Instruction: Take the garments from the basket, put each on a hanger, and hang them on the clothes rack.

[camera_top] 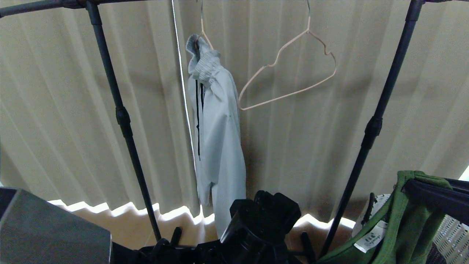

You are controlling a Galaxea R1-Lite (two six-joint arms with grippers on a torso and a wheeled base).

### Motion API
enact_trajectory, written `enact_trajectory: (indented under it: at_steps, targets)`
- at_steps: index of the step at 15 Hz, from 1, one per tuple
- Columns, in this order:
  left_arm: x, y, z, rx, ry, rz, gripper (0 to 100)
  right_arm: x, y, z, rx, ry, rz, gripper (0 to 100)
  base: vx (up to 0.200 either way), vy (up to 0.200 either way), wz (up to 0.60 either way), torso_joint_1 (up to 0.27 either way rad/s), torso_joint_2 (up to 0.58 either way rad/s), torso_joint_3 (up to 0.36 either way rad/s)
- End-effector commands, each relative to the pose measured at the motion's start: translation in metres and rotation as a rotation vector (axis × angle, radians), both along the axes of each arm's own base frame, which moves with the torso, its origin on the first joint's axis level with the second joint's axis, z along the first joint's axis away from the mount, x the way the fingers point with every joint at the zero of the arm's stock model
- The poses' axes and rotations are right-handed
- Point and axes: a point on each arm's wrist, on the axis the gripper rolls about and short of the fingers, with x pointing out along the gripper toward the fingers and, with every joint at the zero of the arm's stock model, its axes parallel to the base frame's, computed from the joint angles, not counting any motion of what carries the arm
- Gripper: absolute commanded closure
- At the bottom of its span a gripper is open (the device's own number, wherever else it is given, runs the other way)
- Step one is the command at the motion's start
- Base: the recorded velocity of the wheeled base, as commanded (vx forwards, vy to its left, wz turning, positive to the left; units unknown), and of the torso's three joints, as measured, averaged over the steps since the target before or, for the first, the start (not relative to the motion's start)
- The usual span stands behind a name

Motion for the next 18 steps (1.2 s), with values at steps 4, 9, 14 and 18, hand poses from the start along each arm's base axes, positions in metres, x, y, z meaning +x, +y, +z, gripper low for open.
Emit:
enact_trajectory:
  at_steps: [4, 9, 14, 18]
  targets:
    - [-0.002, 0.009, -0.009, 0.045, 0.007, 0.027, 100, 0.000, 0.000, 0.003, 0.011, 0.000, 0.001, 100, 0.000, 0.000, 0.00, 0.000, 0.00, 0.000]
    - [-0.016, 0.031, -0.013, 0.124, -0.121, 0.127, 100, 0.002, 0.001, 0.002, 0.018, 0.028, -0.010, 100, 0.000, 0.000, 0.00, 0.000, 0.00, 0.000]
    - [0.000, 0.084, 0.060, -0.019, -0.315, 0.242, 100, 0.014, 0.007, -0.010, -0.023, 0.091, -0.017, 100, 0.000, 0.000, 0.00, 0.000, 0.00, 0.000]
    - [0.015, 0.130, 0.156, -0.104, -0.429, 0.400, 100, 0.036, 0.021, -0.015, -0.053, 0.116, -0.016, 100, 0.000, 0.000, 0.00, 0.000, 0.00, 0.000]
